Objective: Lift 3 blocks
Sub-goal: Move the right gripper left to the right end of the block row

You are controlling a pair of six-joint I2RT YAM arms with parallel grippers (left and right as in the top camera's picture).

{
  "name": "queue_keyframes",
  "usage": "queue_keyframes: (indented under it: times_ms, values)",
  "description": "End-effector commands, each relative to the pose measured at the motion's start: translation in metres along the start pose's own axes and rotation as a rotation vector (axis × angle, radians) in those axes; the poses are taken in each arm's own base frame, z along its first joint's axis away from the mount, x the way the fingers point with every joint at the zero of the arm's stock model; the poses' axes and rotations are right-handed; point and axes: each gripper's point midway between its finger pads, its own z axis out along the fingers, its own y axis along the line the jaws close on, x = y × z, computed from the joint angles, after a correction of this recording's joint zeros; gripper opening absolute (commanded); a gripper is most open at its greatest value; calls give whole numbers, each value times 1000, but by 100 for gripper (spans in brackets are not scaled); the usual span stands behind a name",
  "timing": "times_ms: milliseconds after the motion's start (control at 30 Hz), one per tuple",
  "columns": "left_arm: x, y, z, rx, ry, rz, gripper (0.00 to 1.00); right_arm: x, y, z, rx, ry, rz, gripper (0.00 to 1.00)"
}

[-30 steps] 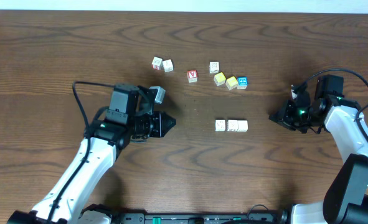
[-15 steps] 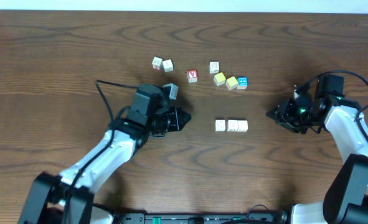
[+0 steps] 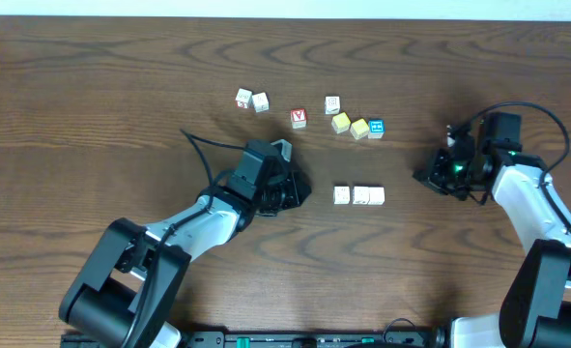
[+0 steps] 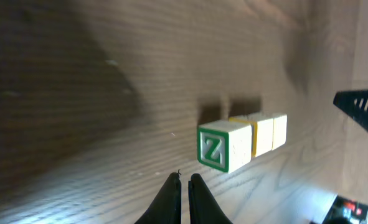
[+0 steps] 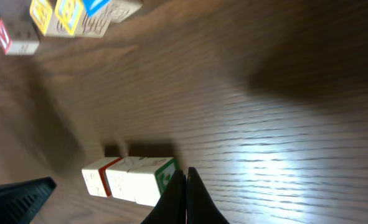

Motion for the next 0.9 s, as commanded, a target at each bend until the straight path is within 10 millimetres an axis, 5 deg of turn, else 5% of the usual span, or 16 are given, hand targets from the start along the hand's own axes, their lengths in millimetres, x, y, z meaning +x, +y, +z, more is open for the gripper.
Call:
queue_keyframes:
  times_ms: [0, 867]
  values:
    - [10, -1, 8, -6, 23, 67, 8, 8, 7, 7, -5, 22, -56, 1]
    - [-2, 6, 9, -70, -58, 90, 8, 13, 1, 15, 90, 17, -40, 1]
